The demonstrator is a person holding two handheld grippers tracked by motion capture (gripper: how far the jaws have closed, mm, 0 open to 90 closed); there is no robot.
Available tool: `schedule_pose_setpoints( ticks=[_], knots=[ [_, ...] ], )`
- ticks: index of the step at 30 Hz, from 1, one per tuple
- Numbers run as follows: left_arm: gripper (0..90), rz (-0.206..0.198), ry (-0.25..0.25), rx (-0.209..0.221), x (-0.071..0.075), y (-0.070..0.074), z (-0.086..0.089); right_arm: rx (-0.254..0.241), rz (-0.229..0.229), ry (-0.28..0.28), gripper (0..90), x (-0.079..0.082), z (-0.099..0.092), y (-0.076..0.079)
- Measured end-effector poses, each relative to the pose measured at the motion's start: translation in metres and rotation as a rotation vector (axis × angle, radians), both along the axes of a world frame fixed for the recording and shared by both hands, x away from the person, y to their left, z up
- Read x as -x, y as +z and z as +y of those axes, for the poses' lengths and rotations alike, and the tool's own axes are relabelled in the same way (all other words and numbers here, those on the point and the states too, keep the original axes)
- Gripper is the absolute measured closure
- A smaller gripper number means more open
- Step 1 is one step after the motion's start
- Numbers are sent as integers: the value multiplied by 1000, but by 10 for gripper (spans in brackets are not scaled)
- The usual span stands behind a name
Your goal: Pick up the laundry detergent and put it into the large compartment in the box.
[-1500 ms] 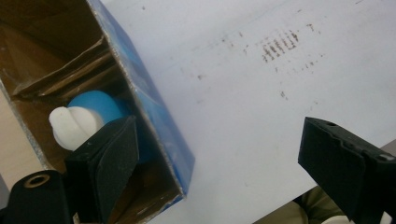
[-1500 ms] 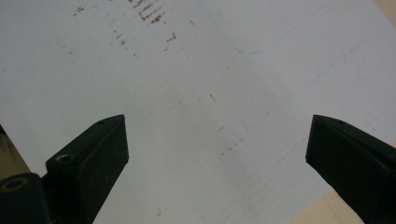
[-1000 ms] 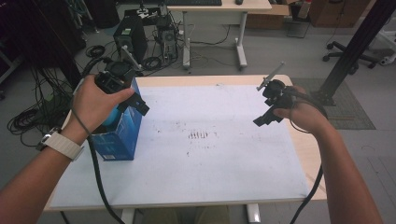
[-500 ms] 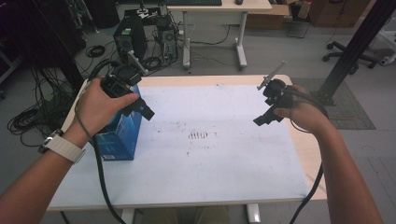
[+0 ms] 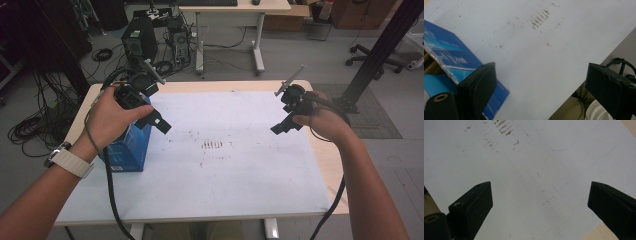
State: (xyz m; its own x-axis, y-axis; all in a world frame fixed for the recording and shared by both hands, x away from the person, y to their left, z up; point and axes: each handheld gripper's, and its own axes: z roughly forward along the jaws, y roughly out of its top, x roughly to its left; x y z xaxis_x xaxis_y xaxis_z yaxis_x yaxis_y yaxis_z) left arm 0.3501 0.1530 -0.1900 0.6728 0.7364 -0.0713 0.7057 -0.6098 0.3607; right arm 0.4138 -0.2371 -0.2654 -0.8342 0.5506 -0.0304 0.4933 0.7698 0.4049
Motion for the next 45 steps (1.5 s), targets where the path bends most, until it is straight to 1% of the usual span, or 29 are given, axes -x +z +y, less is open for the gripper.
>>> schedule_pose_setpoints(
  ticks=[5,9,13,17,21,28,35,45],
  knots=[
    [107,11,-27,-3,3,-3,-8,0,4,2,61,-2,2,-1],
    [108,11,-46,-9,4,-6,-13,0,3,7,61,-2,2,-2],
    [108,14,-64,-4,5,-6,-15,-1,3,4,61,-2,1,-1],
    [107,15,-66,-1,5,-7,-15,-2,6,-3,60,-2,0,-1],
    [108,14,-70,1,6,-8,-16,-2,4,1,60,-2,1,-1],
    [107,5,-105,8,10,-9,-20,2,4,7,59,-3,3,-2],
    [107,13,-105,7,11,-11,-21,2,5,7,60,-2,3,-2],
    [107,18,-103,9,11,-12,-19,4,4,9,59,-2,3,-2]
  ],
)
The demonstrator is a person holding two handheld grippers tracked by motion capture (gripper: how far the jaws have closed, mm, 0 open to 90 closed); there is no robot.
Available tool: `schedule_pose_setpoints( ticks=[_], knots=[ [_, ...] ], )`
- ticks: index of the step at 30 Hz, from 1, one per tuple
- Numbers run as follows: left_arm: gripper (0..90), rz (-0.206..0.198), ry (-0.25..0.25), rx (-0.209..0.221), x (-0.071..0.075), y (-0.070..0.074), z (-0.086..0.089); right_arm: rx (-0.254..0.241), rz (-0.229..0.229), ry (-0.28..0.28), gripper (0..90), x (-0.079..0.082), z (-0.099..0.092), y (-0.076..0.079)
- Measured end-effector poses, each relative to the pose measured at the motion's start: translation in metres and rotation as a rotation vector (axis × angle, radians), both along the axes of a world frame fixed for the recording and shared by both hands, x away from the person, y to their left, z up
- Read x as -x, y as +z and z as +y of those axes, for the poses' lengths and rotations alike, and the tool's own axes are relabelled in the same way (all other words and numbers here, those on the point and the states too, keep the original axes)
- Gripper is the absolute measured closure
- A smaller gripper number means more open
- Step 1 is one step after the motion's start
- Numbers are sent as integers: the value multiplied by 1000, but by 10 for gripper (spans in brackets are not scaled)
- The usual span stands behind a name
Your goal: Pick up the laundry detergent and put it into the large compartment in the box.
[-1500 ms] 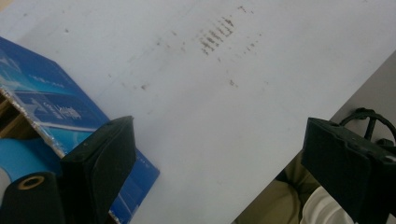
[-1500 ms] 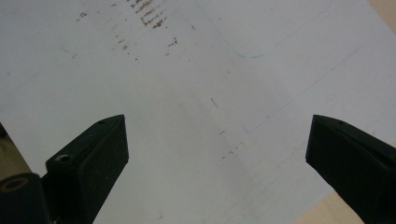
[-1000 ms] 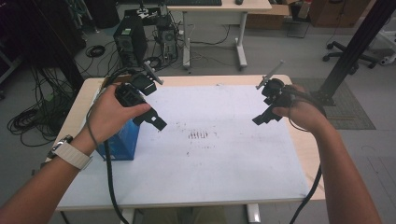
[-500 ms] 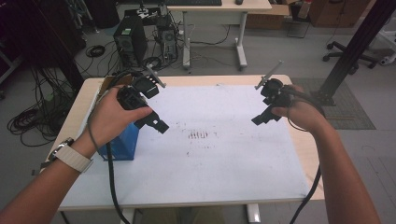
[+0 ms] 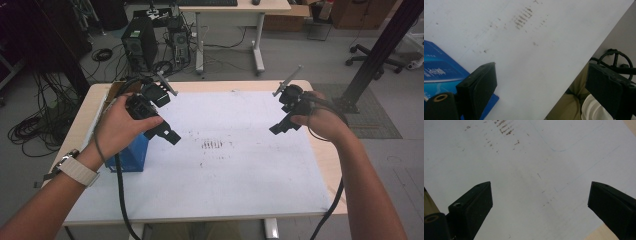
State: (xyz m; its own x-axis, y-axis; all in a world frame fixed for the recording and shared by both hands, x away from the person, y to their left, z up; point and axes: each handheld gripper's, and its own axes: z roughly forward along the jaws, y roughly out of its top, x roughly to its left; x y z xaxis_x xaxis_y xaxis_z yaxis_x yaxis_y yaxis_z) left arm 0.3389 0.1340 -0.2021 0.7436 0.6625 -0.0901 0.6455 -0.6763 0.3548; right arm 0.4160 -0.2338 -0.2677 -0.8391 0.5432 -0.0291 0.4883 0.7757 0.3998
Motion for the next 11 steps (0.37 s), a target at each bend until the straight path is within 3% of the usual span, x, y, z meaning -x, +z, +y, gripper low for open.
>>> schedule_pose_setpoints(
  ticks=[11],
  knots=[
    [107,3,1,-2,-2,-1,1,-2,-1,-1,59,0,0,0]
  ],
)
